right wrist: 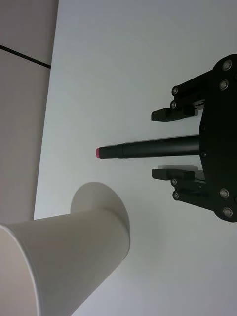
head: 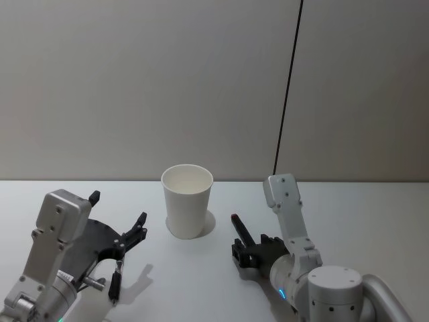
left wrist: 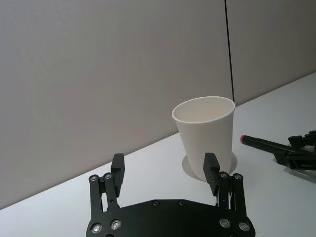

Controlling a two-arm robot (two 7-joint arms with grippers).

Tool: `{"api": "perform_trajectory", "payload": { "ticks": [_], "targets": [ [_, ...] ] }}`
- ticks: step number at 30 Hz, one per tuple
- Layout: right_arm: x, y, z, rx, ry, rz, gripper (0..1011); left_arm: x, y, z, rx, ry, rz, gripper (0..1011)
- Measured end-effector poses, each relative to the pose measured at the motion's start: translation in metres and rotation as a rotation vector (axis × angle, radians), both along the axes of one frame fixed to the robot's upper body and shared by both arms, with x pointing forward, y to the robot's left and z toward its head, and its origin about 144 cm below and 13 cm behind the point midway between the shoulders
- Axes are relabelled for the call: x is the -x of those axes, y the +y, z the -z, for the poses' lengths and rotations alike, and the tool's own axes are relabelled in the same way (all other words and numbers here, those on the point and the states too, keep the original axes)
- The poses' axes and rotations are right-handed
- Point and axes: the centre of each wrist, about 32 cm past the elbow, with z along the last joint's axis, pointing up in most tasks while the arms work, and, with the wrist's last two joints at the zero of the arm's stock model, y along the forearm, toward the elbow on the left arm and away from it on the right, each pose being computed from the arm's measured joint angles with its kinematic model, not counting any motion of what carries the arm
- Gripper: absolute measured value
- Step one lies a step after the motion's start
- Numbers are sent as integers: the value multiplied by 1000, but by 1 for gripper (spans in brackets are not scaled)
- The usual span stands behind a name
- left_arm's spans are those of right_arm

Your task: Place the pen into the pen holder.

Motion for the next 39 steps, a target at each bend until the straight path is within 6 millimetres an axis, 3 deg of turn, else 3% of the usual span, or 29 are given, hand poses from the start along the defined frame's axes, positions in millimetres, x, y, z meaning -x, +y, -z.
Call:
{"api": "perform_trajectory", "payload": {
  "ticks": [39],
  "targets": [
    [0, 0, 1, -9, 8, 2, 330, 0, 0, 0, 0, 0, 0, 1003]
  ]
}}
